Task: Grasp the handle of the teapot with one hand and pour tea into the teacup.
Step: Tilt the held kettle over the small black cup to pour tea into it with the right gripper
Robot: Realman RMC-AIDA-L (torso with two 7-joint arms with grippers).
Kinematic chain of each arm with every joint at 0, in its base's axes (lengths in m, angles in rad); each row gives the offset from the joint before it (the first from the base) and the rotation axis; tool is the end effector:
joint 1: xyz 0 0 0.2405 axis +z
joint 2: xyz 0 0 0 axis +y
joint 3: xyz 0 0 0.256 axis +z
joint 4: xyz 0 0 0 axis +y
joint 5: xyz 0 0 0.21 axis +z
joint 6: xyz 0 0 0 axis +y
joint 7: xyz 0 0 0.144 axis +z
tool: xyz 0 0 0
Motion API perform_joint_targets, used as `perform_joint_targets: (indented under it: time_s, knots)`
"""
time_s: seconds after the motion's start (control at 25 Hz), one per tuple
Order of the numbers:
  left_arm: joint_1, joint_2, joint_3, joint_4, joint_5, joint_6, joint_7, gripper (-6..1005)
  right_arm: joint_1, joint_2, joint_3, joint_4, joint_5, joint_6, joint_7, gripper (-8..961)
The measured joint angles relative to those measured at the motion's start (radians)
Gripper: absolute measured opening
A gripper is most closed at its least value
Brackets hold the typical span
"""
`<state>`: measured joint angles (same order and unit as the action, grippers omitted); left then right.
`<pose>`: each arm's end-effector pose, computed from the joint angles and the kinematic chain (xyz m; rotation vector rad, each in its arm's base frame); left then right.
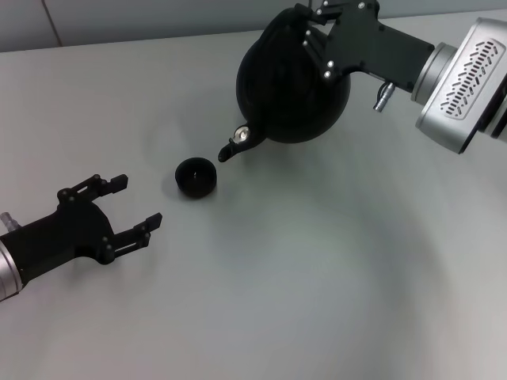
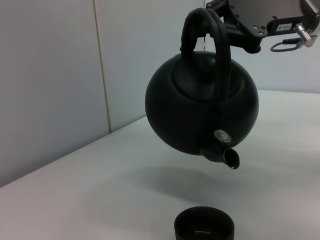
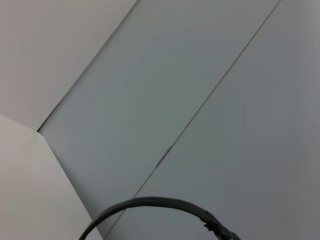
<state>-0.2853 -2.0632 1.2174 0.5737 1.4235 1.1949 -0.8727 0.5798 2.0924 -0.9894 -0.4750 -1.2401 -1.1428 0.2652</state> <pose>-0.3078 0.2937 -0.0408 -2.5239 -0.3250 -0.5501 0.2282 0.3918 -0.0099 -2.1371 -0.3690 0.5224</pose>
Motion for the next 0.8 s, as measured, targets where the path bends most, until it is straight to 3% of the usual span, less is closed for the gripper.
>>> perform_joint_targets:
  time_s: [0.8]
  knots:
    - [0.0, 0.001, 0.002, 0.0, 0.0, 0.0, 0.0, 802, 0.0, 0.0, -0.012, -0.019, 0.001, 0.0, 0.0, 79]
